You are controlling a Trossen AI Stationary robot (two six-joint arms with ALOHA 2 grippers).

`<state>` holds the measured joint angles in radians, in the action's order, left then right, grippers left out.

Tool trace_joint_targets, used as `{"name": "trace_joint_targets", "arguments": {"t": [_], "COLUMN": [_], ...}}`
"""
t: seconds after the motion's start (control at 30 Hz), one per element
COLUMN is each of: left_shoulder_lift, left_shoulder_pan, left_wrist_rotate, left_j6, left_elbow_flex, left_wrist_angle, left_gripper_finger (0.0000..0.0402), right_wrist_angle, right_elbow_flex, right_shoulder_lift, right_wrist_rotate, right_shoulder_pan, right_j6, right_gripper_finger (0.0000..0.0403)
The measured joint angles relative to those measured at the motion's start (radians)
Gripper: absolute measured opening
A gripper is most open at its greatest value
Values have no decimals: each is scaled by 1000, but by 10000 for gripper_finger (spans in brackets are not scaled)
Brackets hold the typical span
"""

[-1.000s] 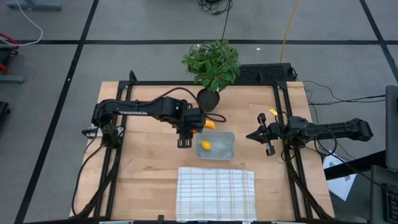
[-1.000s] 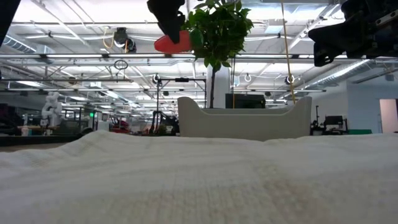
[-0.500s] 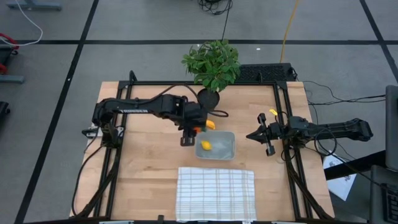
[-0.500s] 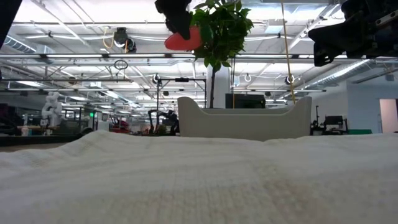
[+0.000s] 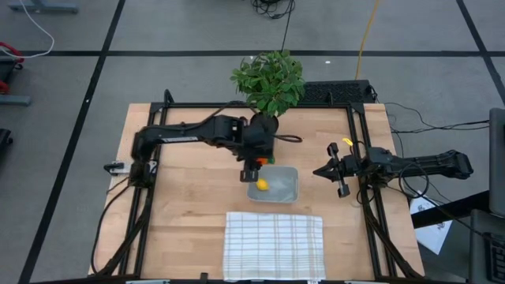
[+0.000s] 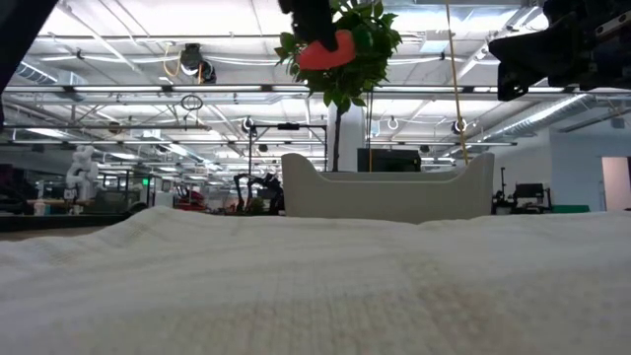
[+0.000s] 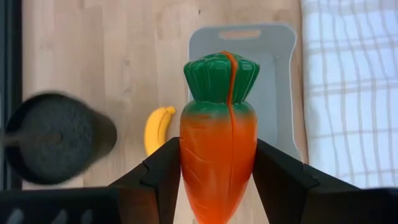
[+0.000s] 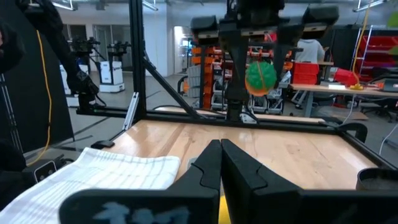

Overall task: Pick and placing Produce into tupperware
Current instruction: Put the orange carrot into the gray bin

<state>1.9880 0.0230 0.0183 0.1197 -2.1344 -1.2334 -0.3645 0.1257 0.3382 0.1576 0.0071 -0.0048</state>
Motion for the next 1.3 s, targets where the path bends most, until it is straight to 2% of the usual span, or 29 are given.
{"name": "trace_joint_targets", "arguments": {"t": [0.2, 0.57, 0.7, 0.9, 1.3], "left_shoulder_lift": [146, 179, 187, 225, 299], "left_shoulder_pan": [-2, 23, 20, -9, -68], "left_wrist_rotate": [2, -23, -63, -97, -101], "left_j6": [40, 83, 61, 34, 31], "left_elbow_flex": [-219, -215, -215, -212, -210], "left_wrist_angle": [-86, -44, -38, -8, 21], "left_gripper_finger": [175, 175, 175, 175, 175], "right_wrist_angle": [-2, -11, -13, -10, -9], "right_elbow_flex": [0, 0, 0, 0, 0], "right_shoulder_lift": [-1, -3, -2, -3, -4], "right_wrist_rotate": [0, 0, 0, 0, 0], "right_shoulder_pan": [0, 0, 0, 0, 0], "right_j6": [0, -4, -4, 0, 0], "right_gripper_finger": [0, 0, 0, 0, 0]}}
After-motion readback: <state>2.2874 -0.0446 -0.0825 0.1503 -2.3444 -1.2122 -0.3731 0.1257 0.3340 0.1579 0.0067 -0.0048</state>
